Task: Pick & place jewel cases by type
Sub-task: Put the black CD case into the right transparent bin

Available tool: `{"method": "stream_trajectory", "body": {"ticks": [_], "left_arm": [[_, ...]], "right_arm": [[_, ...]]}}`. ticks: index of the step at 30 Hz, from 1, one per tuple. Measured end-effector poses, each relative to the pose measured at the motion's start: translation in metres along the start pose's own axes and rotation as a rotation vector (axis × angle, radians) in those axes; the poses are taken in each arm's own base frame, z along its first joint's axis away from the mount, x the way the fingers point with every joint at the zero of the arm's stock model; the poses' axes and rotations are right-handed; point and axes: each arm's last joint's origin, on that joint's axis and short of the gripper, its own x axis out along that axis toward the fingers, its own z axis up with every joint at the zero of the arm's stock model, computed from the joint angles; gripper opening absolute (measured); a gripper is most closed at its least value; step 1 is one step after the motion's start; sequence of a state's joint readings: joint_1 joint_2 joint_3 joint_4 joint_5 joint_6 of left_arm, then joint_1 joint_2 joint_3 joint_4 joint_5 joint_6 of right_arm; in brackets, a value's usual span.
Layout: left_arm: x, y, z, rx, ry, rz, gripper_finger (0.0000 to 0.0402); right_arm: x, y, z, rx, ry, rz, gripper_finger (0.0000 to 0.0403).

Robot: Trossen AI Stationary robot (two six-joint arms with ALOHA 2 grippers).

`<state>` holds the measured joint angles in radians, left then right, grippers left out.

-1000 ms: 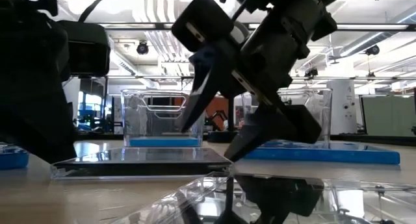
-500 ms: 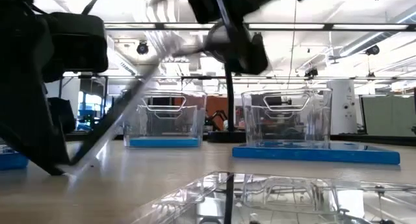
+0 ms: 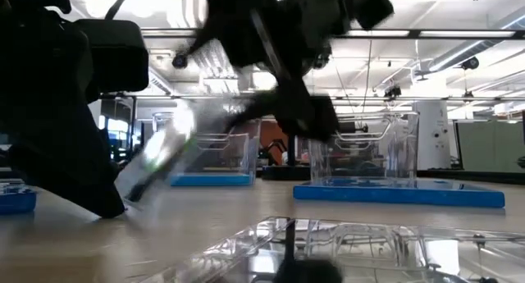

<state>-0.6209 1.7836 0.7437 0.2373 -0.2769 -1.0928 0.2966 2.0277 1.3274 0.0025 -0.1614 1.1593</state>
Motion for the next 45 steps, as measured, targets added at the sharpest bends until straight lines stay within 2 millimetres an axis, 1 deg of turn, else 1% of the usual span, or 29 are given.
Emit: {"method": "stream_trajectory", "body": {"ticks": [2, 5, 9, 13, 17, 22, 25, 28, 31, 36, 38, 41, 43, 45], "left_arm": [[0.000, 0.000, 0.000, -0.003, 0.000, 0.001, 0.0213], [0.000, 0.000, -0.001, -0.002, 0.001, 0.001, 0.0213], [0.000, 0.000, -0.001, -0.004, -0.001, 0.001, 0.0213], [0.000, 0.000, -0.001, -0.009, 0.000, 0.001, 0.0213], [-0.001, 0.000, -0.002, -0.010, 0.001, 0.000, 0.0213], [-0.001, -0.001, -0.003, -0.036, 0.001, -0.003, 0.0213], [-0.002, -0.002, -0.003, -0.043, 0.001, -0.007, 0.0213], [-0.006, -0.004, -0.002, -0.048, -0.002, -0.016, 0.0213], [-0.014, -0.004, 0.000, -0.060, 0.009, 0.012, 0.0213], [-0.037, 0.004, 0.004, -0.038, 0.009, 0.146, 0.0214], [-0.047, 0.007, 0.005, -0.053, 0.013, 0.190, 0.0214], [-0.061, 0.008, 0.004, -0.081, 0.028, 0.222, 0.0214], [-0.067, 0.007, 0.003, -0.094, 0.024, 0.221, 0.0214], [-0.074, 0.005, 0.000, -0.099, 0.015, 0.223, 0.0214]], "right_arm": [[-0.003, 0.001, 0.001, -0.010, -0.005, -0.002, 0.0237], [-0.002, -0.005, 0.003, -0.028, -0.038, -0.057, 0.0228], [-0.005, -0.005, 0.009, -0.029, -0.082, -0.055, 0.0205], [-0.005, -0.009, 0.012, -0.042, -0.179, -0.117, 0.0167], [-0.007, -0.012, 0.021, -0.031, -0.241, -0.137, 0.0118], [-0.010, -0.015, 0.031, 0.031, -0.347, -0.164, 0.0065], [-0.011, -0.016, 0.038, 0.038, -0.374, -0.153, 0.0044], [-0.013, -0.018, 0.044, 0.025, -0.396, -0.156, 0.0035], [-0.014, -0.020, 0.048, 0.026, -0.419, -0.161, 0.0033], [-0.015, -0.021, 0.051, 0.017, -0.439, -0.170, 0.0031], [-0.018, -0.018, 0.051, 0.000, -0.419, -0.150, 0.0030], [-0.031, -0.002, 0.047, -0.039, -0.382, -0.080, 0.0030], [-0.045, 0.011, 0.043, -0.072, -0.379, -0.048, 0.0029], [-0.061, 0.023, 0.039, -0.075, -0.431, -0.053, 0.0029]]}}
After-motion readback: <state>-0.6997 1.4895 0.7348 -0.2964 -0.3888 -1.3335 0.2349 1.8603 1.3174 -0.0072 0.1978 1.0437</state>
